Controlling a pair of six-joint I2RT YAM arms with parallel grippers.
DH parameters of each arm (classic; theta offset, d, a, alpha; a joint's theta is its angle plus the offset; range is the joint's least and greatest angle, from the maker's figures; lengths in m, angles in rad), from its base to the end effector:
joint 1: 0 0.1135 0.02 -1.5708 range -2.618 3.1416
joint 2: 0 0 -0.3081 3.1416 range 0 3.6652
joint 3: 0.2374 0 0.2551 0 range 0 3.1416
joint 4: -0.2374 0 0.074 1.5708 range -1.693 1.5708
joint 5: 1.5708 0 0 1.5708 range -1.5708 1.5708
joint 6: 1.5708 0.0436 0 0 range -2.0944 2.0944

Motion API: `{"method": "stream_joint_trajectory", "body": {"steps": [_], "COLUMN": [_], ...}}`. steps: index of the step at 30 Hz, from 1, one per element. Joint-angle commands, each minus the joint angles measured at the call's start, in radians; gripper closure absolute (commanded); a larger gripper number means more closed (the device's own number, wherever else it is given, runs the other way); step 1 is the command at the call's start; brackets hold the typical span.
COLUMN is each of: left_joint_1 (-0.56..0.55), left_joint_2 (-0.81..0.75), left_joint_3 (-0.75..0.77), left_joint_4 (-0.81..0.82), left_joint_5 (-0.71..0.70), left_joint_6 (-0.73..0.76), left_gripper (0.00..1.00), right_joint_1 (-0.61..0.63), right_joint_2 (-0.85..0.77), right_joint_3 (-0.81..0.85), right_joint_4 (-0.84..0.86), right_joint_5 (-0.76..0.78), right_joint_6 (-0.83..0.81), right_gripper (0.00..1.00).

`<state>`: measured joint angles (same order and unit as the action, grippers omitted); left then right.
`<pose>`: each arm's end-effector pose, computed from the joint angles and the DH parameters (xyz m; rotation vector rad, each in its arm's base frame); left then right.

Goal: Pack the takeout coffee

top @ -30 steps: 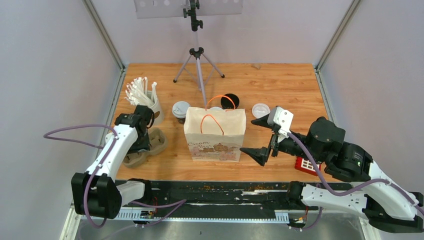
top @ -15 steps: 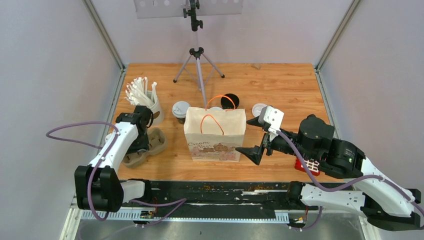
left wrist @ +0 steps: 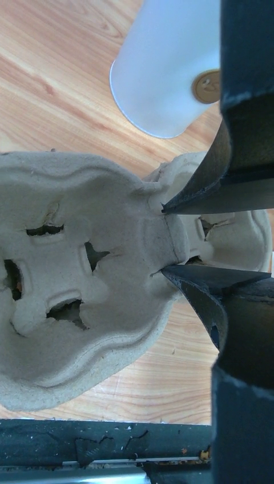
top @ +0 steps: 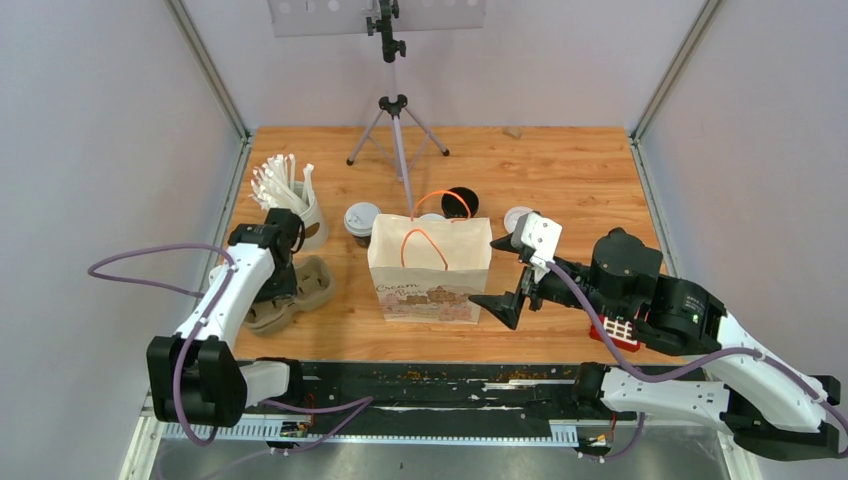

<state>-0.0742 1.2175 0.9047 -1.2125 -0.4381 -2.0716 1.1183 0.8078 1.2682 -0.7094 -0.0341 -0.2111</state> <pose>0.1738 0.0056 0.2700 -2.2991 1.4641 0.2353 0.0496 0.1054 0.4711 -1.1740 1.4579 0.6664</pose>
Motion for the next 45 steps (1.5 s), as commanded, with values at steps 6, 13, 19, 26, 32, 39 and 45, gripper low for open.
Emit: {"method": "stream_joint_trajectory", "body": {"steps": [6, 13, 19, 26, 32, 39, 45], "left_joint_1": [0.008, 0.008, 0.009, 0.015, 0.05, 0.071, 0.107], "left_joint_2": [-0.056, -0.059, -0.054, 0.002, -0.008, 0.024, 0.066], "left_joint_3": [0.127, 0.172, 0.127, 0.126, 0.099, 0.086, 0.114], "left_joint_4": [-0.157, -0.223, -0.167, -0.129, -0.136, -0.119, -0.125], "left_joint_5": [-0.04, -0.033, 0.008, 0.086, 0.072, 0.079, 0.072], "left_joint_6": [-0.197, -0.161, -0.211, -0.245, -0.271, -0.238, -0.221], "left_gripper": [0.65, 0.6, 0.53, 0.51, 0.51, 0.5, 0.51], "right_joint_1": [0.003, 0.003, 0.003, 0.003, 0.003, 0.003, 0.003], "right_joint_2": [-0.002, -0.005, -0.004, 0.006, 0.028, 0.021, 0.029], "right_joint_3": [-0.019, -0.044, -0.042, -0.025, 0.008, -0.009, 0.007], "right_joint_4": [0.001, 0.02, 0.007, -0.009, -0.048, -0.05, -0.066], "right_joint_5": [-0.007, -0.011, -0.029, -0.015, -0.012, -0.02, -0.015], "right_joint_6": [-0.005, 0.008, 0.025, 0.005, -0.017, -0.024, -0.045], "right_gripper": [0.07, 0.07, 0.07, 0.06, 0.06, 0.05, 0.05]}}
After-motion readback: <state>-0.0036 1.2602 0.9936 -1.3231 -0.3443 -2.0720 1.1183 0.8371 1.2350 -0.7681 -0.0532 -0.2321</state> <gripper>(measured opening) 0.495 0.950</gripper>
